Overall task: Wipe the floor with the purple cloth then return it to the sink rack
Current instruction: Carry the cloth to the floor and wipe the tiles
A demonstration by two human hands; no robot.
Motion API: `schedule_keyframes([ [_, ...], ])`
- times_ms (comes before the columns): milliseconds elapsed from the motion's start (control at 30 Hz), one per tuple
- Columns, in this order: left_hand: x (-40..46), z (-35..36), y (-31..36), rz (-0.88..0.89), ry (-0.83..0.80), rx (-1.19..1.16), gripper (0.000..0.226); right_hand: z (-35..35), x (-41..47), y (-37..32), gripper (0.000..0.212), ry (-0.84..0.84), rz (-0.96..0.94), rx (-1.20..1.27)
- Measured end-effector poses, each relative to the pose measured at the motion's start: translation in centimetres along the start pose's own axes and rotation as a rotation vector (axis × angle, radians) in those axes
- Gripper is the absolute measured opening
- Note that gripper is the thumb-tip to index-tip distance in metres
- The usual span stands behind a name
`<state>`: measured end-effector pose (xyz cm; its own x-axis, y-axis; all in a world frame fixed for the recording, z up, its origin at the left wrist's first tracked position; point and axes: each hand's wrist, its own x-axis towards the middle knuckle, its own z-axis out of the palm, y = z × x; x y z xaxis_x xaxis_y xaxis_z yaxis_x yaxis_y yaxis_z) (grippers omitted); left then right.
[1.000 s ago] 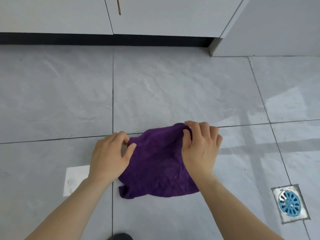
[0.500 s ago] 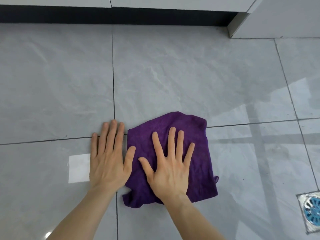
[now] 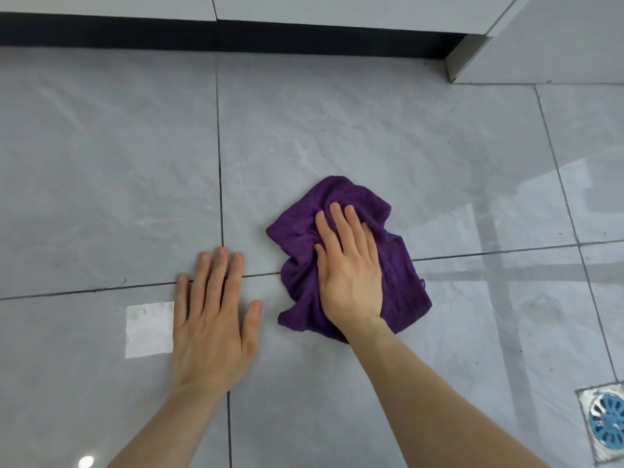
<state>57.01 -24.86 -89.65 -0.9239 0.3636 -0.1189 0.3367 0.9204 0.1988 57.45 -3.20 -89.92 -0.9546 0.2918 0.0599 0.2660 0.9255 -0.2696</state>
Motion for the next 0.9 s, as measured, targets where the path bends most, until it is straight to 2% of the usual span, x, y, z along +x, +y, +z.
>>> schedule_keyframes([
  [200,0.0,0.4,-0.1,-0.001,0.004,-0.027,0.070,-1.8,0.8,0.4,0.037,0.114,0.220,0.004],
  [367,-0.1,0.4,-0.1,-0.006,0.006,-0.024,0.071,-5.9,2.0,2.1,0.020,0.194,0.646,0.372],
  [467,-0.1,0.2,0.0,-0.007,0.016,-0.018,0.072,-8.5,-0.2,2.1,0.015,0.273,0.711,0.559],
  [567,-0.1,0.1,0.1,-0.015,0.017,-0.006,0.072,-8.4,-4.5,0.7,0.012,0.222,0.544,0.567],
  [667,-0.2,-0.1,0.3,-0.019,0.020,-0.014,0.073,-6.6,-8.5,-0.7,0.019,0.088,0.187,0.401],
  [733,-0.1,-0.1,0.3,-0.019,0.027,-0.007,0.073,-4.6,-9.9,-0.5,0.031,0.025,-0.016,0.189],
  [833,-0.1,-0.1,0.3,-0.019,0.033,0.005,0.073,-2.9,-9.1,0.9,0.061,-0.092,-0.124,0.010],
  [900,-0.1,0.0,0.3,-0.022,0.040,0.007,0.073,-2.1,-7.6,1.8,0.067,-0.133,-0.198,-0.034],
])
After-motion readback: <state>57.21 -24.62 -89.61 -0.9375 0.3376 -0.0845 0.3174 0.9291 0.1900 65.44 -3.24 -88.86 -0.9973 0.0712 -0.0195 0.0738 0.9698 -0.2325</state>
